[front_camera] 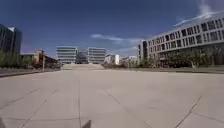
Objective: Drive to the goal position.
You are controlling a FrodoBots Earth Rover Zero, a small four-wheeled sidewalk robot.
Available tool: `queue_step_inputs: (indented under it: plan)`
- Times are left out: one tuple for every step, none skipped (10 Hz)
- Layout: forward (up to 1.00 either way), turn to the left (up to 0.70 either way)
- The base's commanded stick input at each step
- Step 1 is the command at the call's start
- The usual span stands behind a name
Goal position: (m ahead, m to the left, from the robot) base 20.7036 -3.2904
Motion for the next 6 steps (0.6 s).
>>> queue_step_inputs:
  plan:
    - [0.6, -0.01]
    - [0.6, -0.01]
    - [0.6, -0.01]
    - [0.6, -0.01]
    - [0.6, -0.01]
    - [0.6, -0.01]
